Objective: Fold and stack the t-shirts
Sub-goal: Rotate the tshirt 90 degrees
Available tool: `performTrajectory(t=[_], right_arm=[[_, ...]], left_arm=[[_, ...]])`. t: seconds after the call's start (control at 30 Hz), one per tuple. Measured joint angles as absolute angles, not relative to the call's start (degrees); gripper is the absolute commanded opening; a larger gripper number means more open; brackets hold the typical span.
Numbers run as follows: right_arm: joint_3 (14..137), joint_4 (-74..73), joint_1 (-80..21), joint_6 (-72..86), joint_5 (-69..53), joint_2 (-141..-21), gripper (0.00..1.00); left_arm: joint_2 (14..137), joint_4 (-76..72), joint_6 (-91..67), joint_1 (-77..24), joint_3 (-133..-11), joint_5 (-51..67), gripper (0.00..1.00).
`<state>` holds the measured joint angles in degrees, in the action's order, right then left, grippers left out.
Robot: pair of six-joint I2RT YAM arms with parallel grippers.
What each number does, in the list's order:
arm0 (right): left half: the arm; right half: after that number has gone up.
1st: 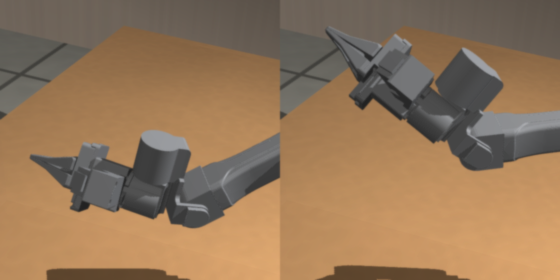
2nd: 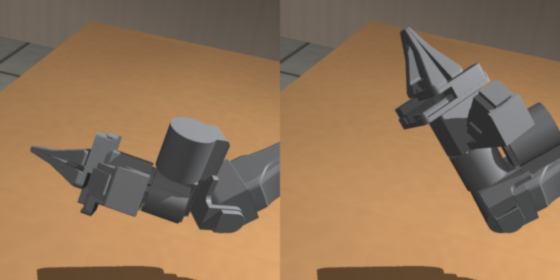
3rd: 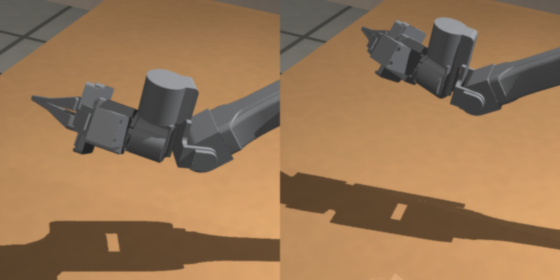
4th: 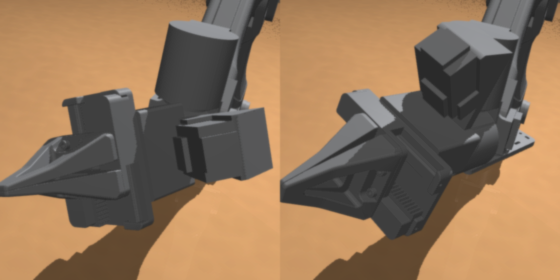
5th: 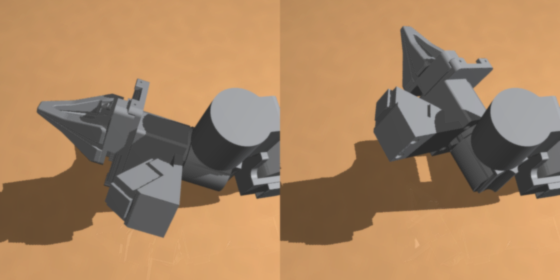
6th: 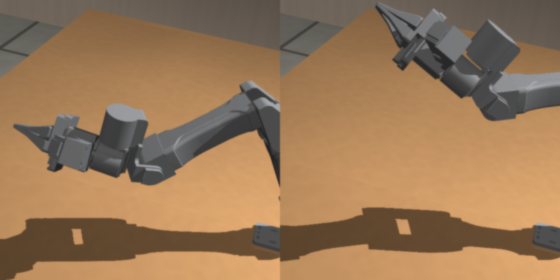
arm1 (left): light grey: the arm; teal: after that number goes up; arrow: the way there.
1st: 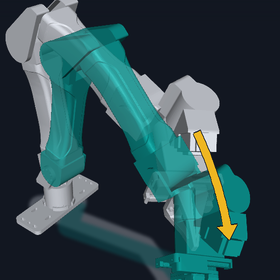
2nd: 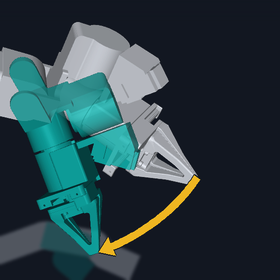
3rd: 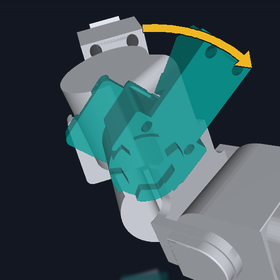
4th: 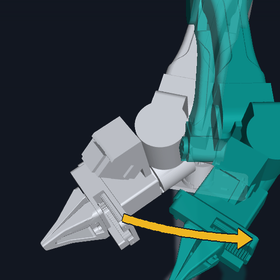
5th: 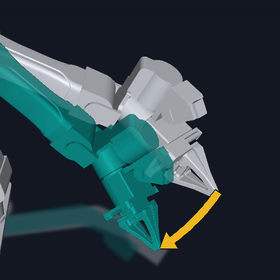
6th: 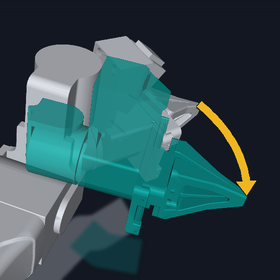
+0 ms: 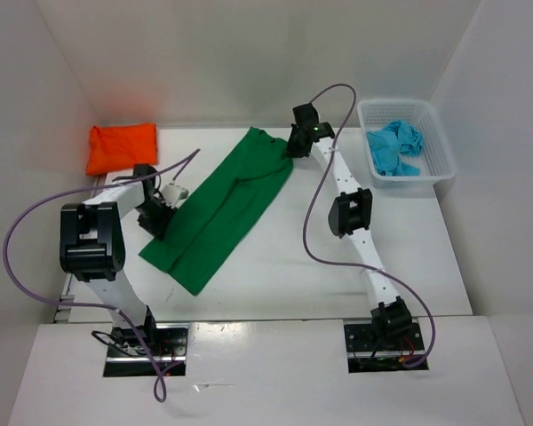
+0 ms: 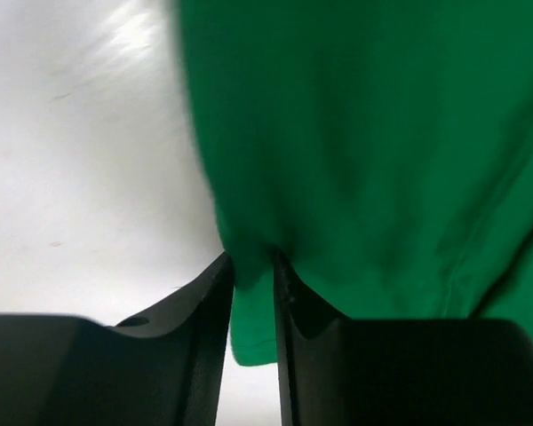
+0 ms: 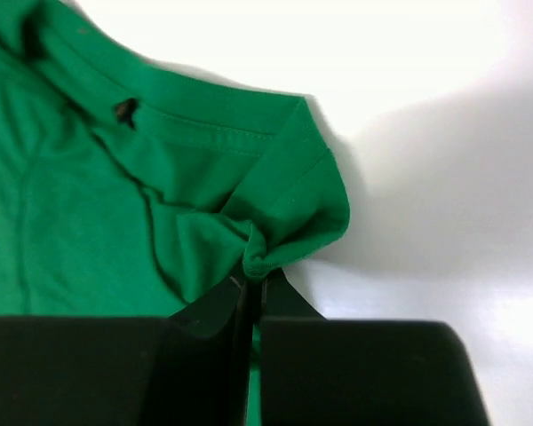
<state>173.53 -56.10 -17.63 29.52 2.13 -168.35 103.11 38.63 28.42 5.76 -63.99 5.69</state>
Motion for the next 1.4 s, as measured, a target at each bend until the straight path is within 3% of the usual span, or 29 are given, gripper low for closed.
performTrajectory(t=[0.07,0.1,0.13,0.17,0.2,0.33,0.4,0.53,0.63,0.7,0.8,0.87,1.0,1.13,1.23,1.27,1.3,1.33,1.4], right_arm=[[175.1,-52.6,-17.2,29.3,-0.9,-169.7,0.0],[175.1,-49.9,-17.2,29.3,-2.2,-170.0,0.14],[175.1,-47.2,-17.0,29.2,-3.2,-170.1,0.32],[175.1,-45.0,-17.0,29.5,-3.8,-170.1,0.85],[175.1,-42.6,-17.0,29.4,-3.9,-170.1,0.99],[176.2,-36.6,-17.3,26.5,0.4,-169.7,1.0],[176.2,-39.3,-17.4,25.8,4.4,-168.0,1.0],[175.7,-52.3,-17.8,25.8,13.9,-160.6,1.0],[164.1,-60.5,-19.3,26.6,21.8,-145.5,1.0],[154.1,-62.8,-22.5,27.5,26.7,-133.2,1.0],[127.0,-56.6,-32.3,28.6,30.3,-109.4,1.0],[102.5,-47.6,-39.8,32.4,26.2,-92.0,1.0],[68.3,-40.5,-46.0,44.6,18.6,-68.8,1.0],[55.8,-36.8,-61.0,59.6,18.9,-72.5,0.93],[55.5,-34.1,-72.1,67.7,18.2,-83.3,0.66],[55.8,-33.3,-74.1,69.8,18.2,-86.0,0.49],[56.2,-32.4,-75.7,71.7,17.9,-88.5,0.45],[56.6,-31.4,-76.4,73.5,17.6,-90.4,0.45],[57.9,-28.7,-76.8,77.0,17.2,-94.6,0.55]], left_arm=[[102.6,39.6,30.4,3.2,-62.2,5.0,0.31],[102.1,40.1,31.4,1.6,-61.4,4.5,0.31],[101.6,40.6,32.1,-0.1,-60.8,4.2,0.33],[101.0,41.5,33.1,-1.8,-60.5,4.2,0.39],[100.3,42.3,34.3,-3.4,-60.6,4.4,0.43],[98.8,48.5,36.0,-9.1,-58.7,4.9,0.6],[97.2,50.1,35.7,-9.3,-57.4,5.7,0.76],[91.1,53.0,34.7,-4.5,-56.0,5.9,0.78],[86.3,55.0,33.7,0.4,-56.8,5.7,0.81],[83.7,55.9,32.5,3.0,-57.7,6.0,0.82],[79.1,55.4,30.9,5.8,-58.0,6.3,0.85],[75.2,54.8,29.4,7.6,-58.1,6.5,0.87],[67.9,53.3,27.6,10.7,-58.6,6.5,0.89],[62.1,51.8,26.7,11.3,-58.7,6.7,0.9],[59.6,51.5,26.6,11.3,-58.8,6.7,0.91],[59.1,51.4,26.5,11.3,-58.8,6.7,0.91],[58.8,51.4,26.5,11.3,-58.8,6.5,0.91],[58.6,51.4,26.5,11.3,-58.8,6.3,0.91],[58.2,51.3,26.5,11.3,-58.6,6.1,0.91]])
